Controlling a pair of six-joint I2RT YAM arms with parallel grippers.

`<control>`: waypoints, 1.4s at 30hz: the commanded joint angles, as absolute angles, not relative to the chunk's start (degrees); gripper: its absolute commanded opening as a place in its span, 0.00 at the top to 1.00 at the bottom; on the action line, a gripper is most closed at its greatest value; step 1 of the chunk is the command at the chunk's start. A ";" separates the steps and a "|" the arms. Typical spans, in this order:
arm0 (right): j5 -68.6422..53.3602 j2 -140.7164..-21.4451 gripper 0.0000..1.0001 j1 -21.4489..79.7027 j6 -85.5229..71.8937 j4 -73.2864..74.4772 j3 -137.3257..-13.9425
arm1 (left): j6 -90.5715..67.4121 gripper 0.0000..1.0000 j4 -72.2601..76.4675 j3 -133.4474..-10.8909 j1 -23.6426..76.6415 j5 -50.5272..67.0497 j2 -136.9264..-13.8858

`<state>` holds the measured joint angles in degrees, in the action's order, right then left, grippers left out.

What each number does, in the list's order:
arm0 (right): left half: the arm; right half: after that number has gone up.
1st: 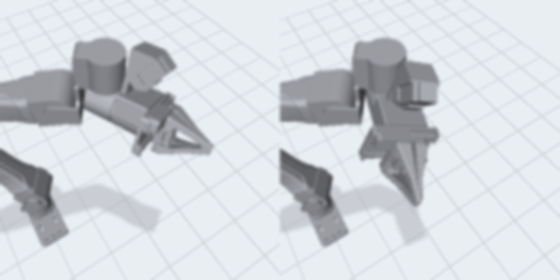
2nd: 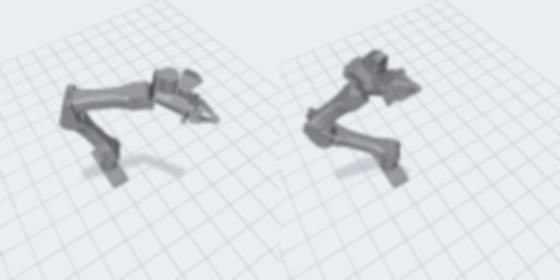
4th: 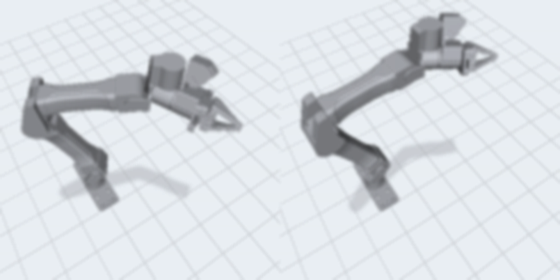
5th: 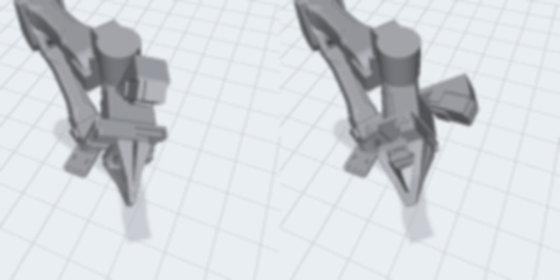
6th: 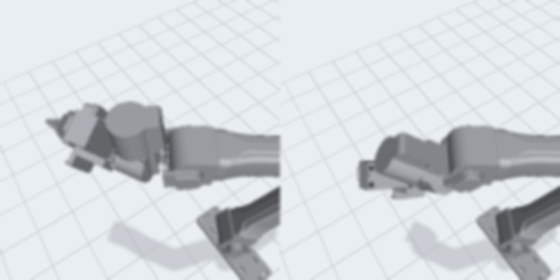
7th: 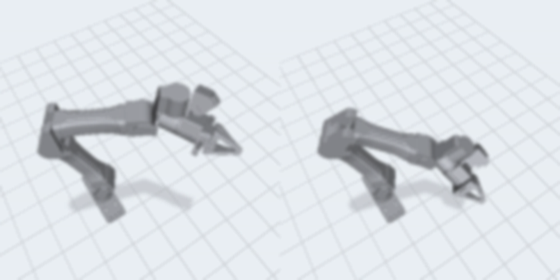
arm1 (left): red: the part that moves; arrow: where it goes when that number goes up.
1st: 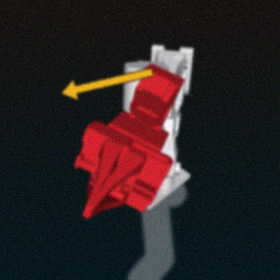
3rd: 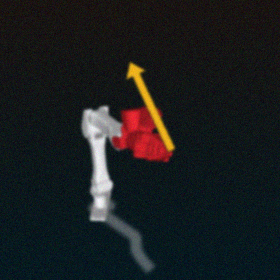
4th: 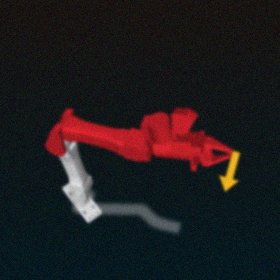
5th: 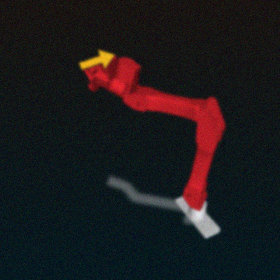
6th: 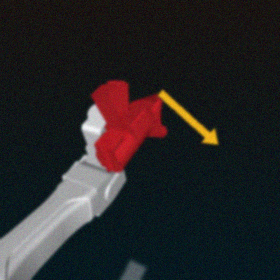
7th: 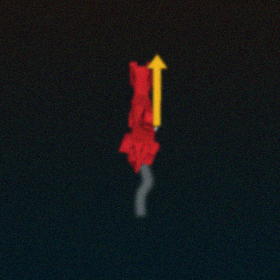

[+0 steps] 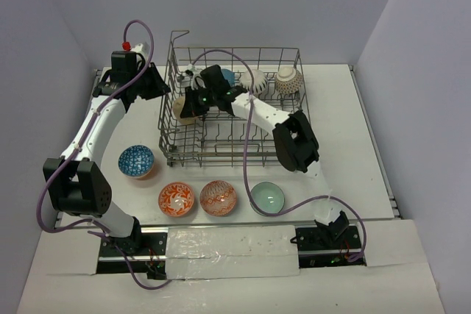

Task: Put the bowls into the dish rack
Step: Move the bowl to the dish rack.

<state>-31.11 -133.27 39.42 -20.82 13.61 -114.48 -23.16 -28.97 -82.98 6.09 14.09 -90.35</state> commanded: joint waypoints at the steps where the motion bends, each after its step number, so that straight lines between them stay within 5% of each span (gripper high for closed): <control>1: -29.88 -134.65 0.89 40.17 -20.30 15.29 -118.74 | -23.47 1.00 -29.36 -85.34 5.54 13.54 -90.70; 42: -14.68 -141.59 1.00 38.85 -20.30 19.86 -131.66 | -22.76 1.00 -29.79 -85.43 5.54 13.71 -91.23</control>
<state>-16.97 -140.46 39.64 -20.10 20.67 -128.42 -22.57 -29.34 -83.40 6.09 14.13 -90.61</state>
